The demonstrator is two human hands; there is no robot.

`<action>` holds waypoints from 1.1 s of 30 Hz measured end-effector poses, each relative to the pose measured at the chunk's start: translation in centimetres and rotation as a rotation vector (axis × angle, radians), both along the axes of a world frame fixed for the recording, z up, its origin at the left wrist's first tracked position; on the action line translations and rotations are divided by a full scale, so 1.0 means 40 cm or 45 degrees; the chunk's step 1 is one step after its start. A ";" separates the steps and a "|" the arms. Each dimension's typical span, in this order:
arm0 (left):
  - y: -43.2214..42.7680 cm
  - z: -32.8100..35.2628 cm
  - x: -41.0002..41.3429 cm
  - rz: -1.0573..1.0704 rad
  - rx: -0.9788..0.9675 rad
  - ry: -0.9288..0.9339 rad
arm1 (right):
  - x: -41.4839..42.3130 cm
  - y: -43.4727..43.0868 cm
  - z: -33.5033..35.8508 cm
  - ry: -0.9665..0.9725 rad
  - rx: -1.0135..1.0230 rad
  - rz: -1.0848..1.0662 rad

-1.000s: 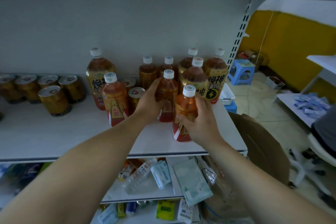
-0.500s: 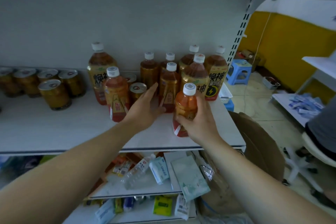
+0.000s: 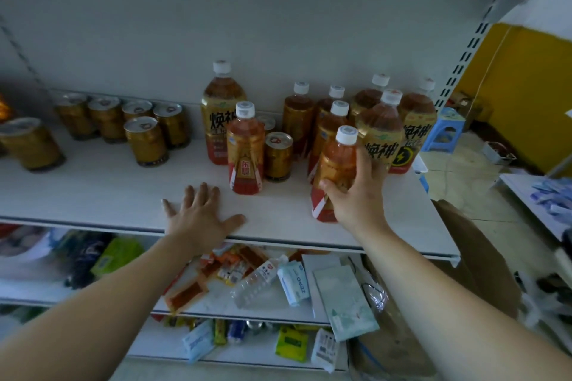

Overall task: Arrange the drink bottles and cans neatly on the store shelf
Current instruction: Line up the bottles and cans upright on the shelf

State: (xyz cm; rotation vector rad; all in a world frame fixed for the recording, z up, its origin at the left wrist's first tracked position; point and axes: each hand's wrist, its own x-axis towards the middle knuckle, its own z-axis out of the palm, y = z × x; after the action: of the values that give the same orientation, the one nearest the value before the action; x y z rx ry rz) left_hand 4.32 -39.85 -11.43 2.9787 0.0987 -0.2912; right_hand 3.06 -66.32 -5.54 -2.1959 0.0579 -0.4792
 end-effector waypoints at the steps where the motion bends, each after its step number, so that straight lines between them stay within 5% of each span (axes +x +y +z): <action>1: 0.000 -0.003 0.001 -0.006 0.011 0.005 | 0.005 0.005 0.000 -0.002 -0.012 -0.016; 18: 0.010 0.026 0.017 -0.025 -0.058 0.026 | 0.054 0.044 0.018 0.003 -0.131 -0.186; 25: -0.023 0.132 0.149 0.043 -1.112 -0.271 | 0.067 0.050 0.072 -0.189 -0.214 -0.197; 33: -0.053 0.157 0.157 0.004 -1.243 -0.264 | 0.080 0.049 0.079 -0.125 -0.220 -0.085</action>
State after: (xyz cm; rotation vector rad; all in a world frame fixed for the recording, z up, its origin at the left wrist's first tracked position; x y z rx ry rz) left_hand 10.59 -41.97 -5.15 2.0181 -0.0532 -0.0040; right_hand 6.24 -64.35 -2.37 -2.3408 0.0381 -0.6496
